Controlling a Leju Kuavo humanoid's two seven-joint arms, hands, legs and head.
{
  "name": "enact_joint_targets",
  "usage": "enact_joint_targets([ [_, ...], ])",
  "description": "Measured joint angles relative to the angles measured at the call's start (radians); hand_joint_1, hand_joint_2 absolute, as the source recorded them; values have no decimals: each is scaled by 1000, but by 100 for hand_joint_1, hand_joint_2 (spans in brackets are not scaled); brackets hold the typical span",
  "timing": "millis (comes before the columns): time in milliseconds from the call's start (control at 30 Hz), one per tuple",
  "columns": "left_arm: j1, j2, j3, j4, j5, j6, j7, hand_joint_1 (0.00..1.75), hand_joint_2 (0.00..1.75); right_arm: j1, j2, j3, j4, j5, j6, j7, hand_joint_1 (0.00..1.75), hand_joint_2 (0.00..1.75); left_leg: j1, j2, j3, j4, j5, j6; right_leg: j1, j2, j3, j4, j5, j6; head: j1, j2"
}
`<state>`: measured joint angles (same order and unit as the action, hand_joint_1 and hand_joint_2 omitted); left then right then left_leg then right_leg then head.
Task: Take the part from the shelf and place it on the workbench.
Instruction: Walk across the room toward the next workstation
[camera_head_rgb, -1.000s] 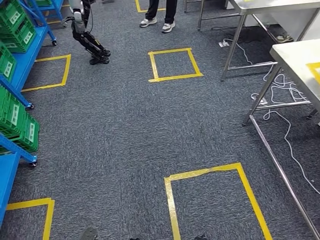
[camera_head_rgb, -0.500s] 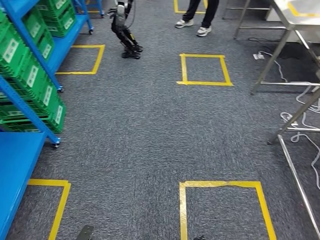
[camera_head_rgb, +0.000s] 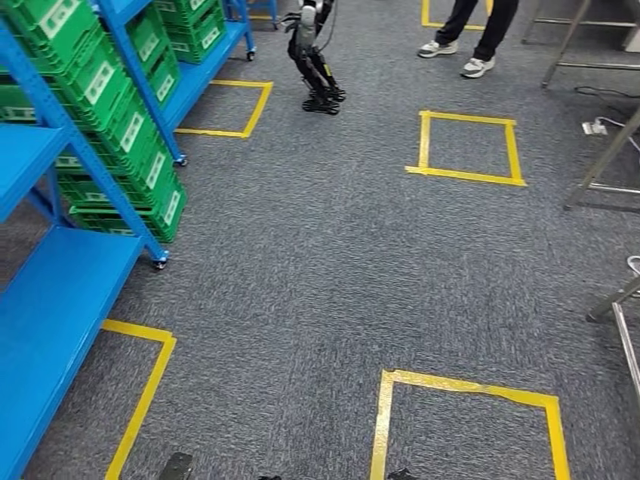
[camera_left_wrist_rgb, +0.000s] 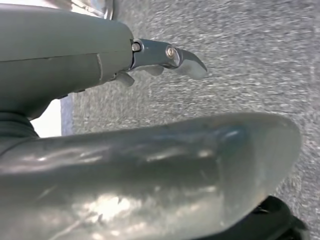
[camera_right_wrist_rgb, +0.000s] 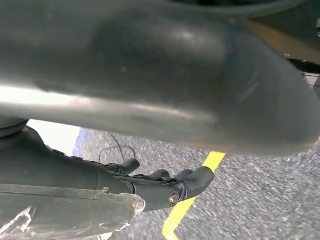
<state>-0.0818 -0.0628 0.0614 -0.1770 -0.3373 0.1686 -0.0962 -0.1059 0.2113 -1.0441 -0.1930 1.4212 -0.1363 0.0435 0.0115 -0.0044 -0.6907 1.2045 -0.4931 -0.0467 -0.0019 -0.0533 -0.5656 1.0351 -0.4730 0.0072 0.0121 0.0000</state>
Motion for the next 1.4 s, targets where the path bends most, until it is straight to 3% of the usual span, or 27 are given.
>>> enact_joint_targets([
  [67,-2,0,0,0,0,0,0,0,0,-1,0,0,0,0,0,0,0,0,-7,40,72,-130,47,9,3,-20,4,1,-4,6,0,0],
  [100,-5,0,0,0,0,0,0,0,0,-1,0,0,0,0,0,0,0,0,-12,56,94,-172,56,15,6,-30,5,2,-6,11,0,0],
  [133,-6,-1,0,0,0,0,0,0,0,-1,0,0,0,0,0,0,0,0,-15,63,103,-192,56,21,8,-39,8,1,-8,15,0,0],
  [200,-4,-2,0,0,0,0,0,0,0,-3,0,0,0,0,0,0,0,0,-16,45,103,-198,58,33,9,-53,14,-3,-10,25,0,0],
  [267,0,-2,0,0,0,0,0,0,0,-6,0,0,0,0,0,0,0,0,-10,26,105,-202,62,43,6,-23,6,23,-31,37,3,0],
  [333,-3,-2,0,0,-1,-1,0,0,0,-5,0,0,0,-1,0,0,0,0,-6,7,104,-204,65,51,2,26,-37,125,-89,45,7,0],
  [400,-5,-3,0,0,-1,-2,0,0,0,-1,0,0,0,-2,0,1,0,0,-6,-17,102,-204,66,55,1,46,-97,252,-140,47,8,0],
  [433,-4,-4,0,0,-1,-2,0,0,0,1,0,0,0,-2,0,1,0,0,-6,-30,102,-204,66,55,0,49,-112,278,-141,48,8,0],
  [467,-2,-4,0,0,-2,-3,1,0,0,2,0,0,0,-2,0,2,0,0,-5,-43,102,-203,67,54,0,51,-108,265,-122,48,8,0],
  [500,-2,-4,0,0,-2,-3,1,0,0,2,0,0,0,-2,0,2,0,0,-3,-56,103,-203,68,51,-3,57,-85,213,-87,48,9,0],
  [567,-3,-4,0,0,-4,-3,1,0,0,2,0,0,0,-1,0,3,0,0,0,-83,102,-201,70,41,-13,101,-22,75,-26,51,9,0],
  [633,-5,-4,0,0,-6,-3,1,0,0,1,0,0,1,-1,0,3,0,0,1,-105,94,-200,75,27,-18,138,10,5,-10,47,9,0],
  [700,-2,-3,0,0,-7,-3,1,0,0,0,0,0,1,-1,0,5,0,0,5,-124,86,-206,85,12,-15,129,11,1,-9,33,9,0],
  [733,1,-3,0,0,-8,-3,2,0,0,0,0,0,1,-1,0,6,0,0,6,-117,83,-207,85,7,-14,119,11,-1,-6,25,9,0],
  [800,1,-2,0,0,-9,-3,3,0,0,-1,0,0,0,0,0,6,0,0,2,-71,60,-164,54,0,-13,93,13,-7,0,12,2,0],
  [867,-3,-4,0,0,-10,-4,4,0,0,1,-1,0,0,1,0,6,0,0,-2,-25,8,-51,-8,-2,-8,62,12,-9,1,5,-5,0],
  [933,-5,-5,0,0,-10,-5,4,0,0,3,-2,-1,0,2,-1,6,0,0,-2,-14,-30,35,-37,-1,-3,32,11,-9,-1,1,-5,0],
  [1000,-2,-5,0,0,-11,-5,5,0,0,1,-2,-1,0,2,-1,6,0,0,-3,-8,-7,4,-1,4,-2,8,12,-9,-2,1,-6,0],
  [1067,-3,-5,0,0,-15,-5,6,0,0,0,-2,0,0,3,-1,7,0,0,-10,28,57,-108,51,12,1,-13,15,-8,-5,4,-6,0],
  [1133,-8,-5,0,0,-18,-6,7,0,0,0,-2,-1,0,5,-1,7,0,0,-19,65,98,-188,67,24,7,-33,16,-7,-9,13,-6,0],
  [1167,-9,-5,0,0,-18,-6,8,0,0,-1,-2,-1,0,5,-1,7,0,0,-23,70,101,-201,64,29,9,-43,18,-8,-11,17,-6,0],
  [1200,-8,-5,0,0,-18,-6,9,0,0,-2,-2,-1,0,6,-1,7,0,0,-23,60,101,-206,63,35,10,-54,20,-9,-12,22,-6,0],
  [1233,-5,-5,0,0,-19,-6,10,0,0,-3,-2,0,0,6,-1,7,0,0,-21,50,101,-208,65,40,9,-55,23,-9,-15,27,-5,0],
  [1300,-3,-5,1,0,-19,-6,13,0,0,-6,-2,0,0,6,-1,7,0,0,-15,29,104,-213,68,51,6,-19,9,32,-45,38,-3,0],
  [1367,-5,-4,1,0,-19,-6,14,0,0,-4,-2,0,0,6,-1,8,0,0,-12,8,104,-214,70,58,3,31,-44,151,-107,46,1,0],
  [1400,-6,-4,1,0,-19,-6,13,0,0,-2,-2,0,0,6,-1,8,0,0,-12,-4,104,-214,71,60,2,42,-78,219,-134,47,2,0],
])
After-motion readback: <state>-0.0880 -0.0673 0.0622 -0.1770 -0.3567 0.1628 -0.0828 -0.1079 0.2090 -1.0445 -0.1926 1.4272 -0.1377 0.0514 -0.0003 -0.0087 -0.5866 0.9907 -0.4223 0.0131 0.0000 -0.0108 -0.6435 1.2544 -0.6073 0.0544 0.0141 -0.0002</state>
